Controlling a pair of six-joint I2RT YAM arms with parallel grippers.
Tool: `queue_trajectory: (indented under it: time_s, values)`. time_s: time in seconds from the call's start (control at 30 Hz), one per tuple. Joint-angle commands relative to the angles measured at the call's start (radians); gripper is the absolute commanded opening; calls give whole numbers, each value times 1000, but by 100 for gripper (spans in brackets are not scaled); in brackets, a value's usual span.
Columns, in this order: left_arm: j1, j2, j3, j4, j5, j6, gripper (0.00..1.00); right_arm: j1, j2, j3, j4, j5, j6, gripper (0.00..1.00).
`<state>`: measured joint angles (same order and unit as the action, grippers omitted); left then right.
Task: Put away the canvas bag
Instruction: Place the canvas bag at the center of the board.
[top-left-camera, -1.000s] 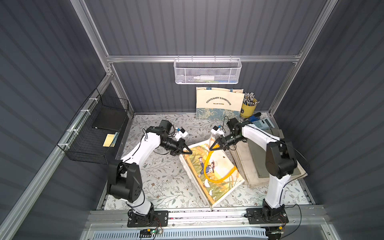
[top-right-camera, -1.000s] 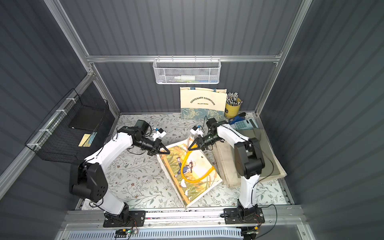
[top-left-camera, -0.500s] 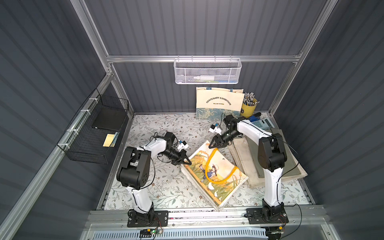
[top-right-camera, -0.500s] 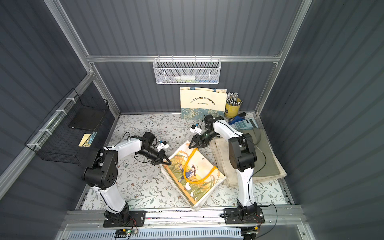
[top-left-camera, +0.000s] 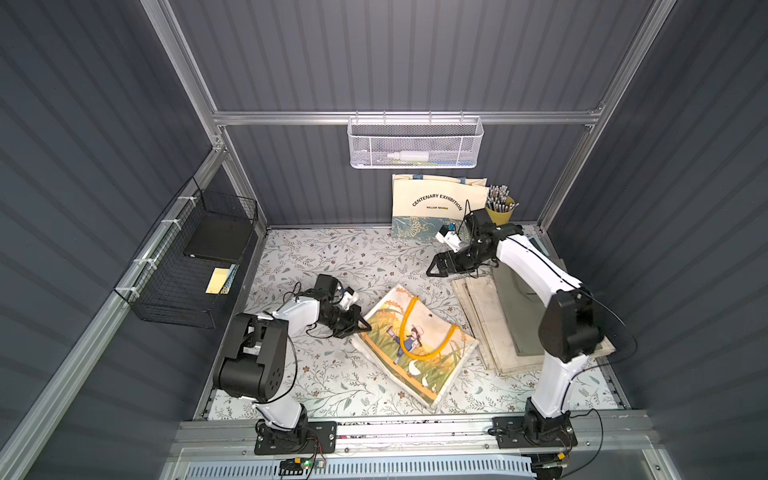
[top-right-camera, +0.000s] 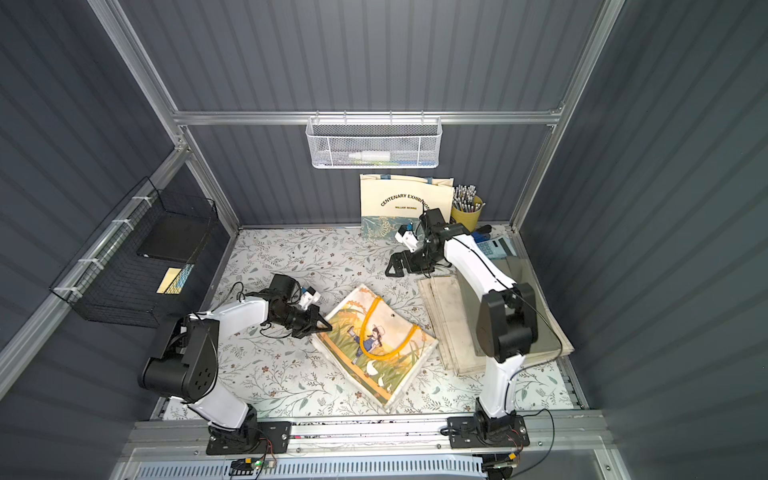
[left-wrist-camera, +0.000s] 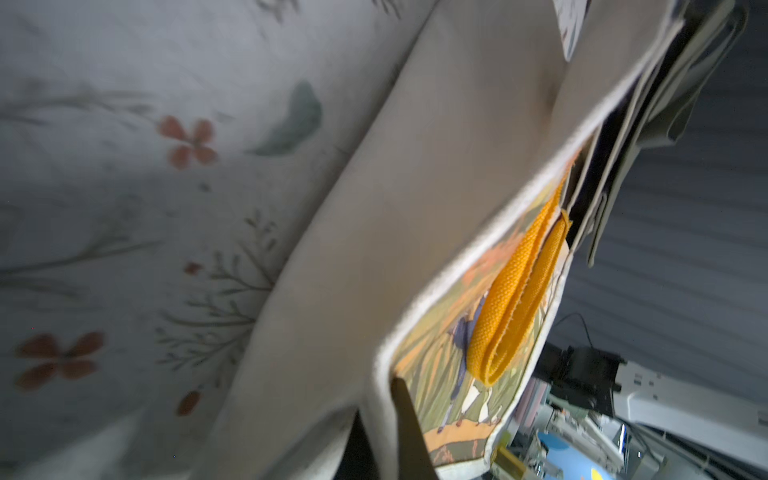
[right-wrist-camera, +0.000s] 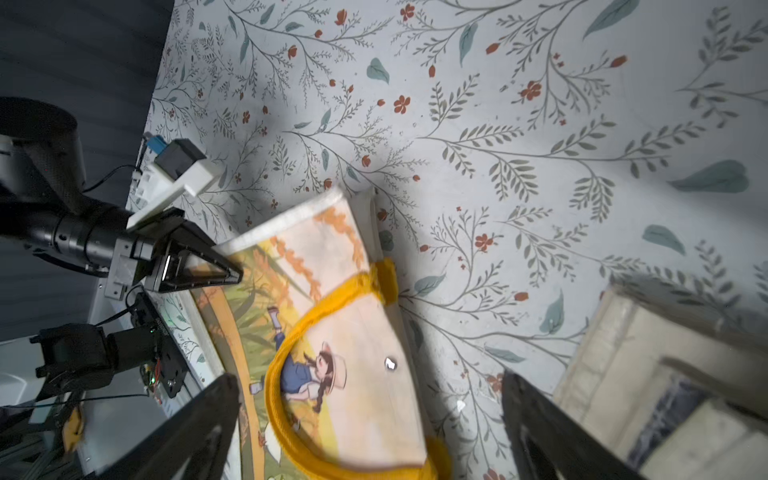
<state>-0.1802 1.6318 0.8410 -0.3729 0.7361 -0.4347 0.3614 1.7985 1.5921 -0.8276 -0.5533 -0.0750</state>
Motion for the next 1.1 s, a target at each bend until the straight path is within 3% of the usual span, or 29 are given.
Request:
queue_trajectory:
  time_s: [0.0,0.1,0.27,0.67,0.87,1.07]
  values:
    - [42,-48,-40,131,-108,-110,0,17,-162,-196,137,59,126,99]
    - [68,-82,-83,196,-147,-176,0,63,-280,-367,231,68,222,99]
    - [73,-140,-145,290,-186,-275,0,172,-290,-447,259,56,277,99]
    - [73,-210,-178,193,-222,-241,0,285,-146,-419,218,100,173,99]
    - [73,-214,-190,167,-244,-245,0,329,-252,-587,223,99,233,99]
    - [73,-213,-161,91,-258,-192,0,306,-104,-564,196,151,259,99]
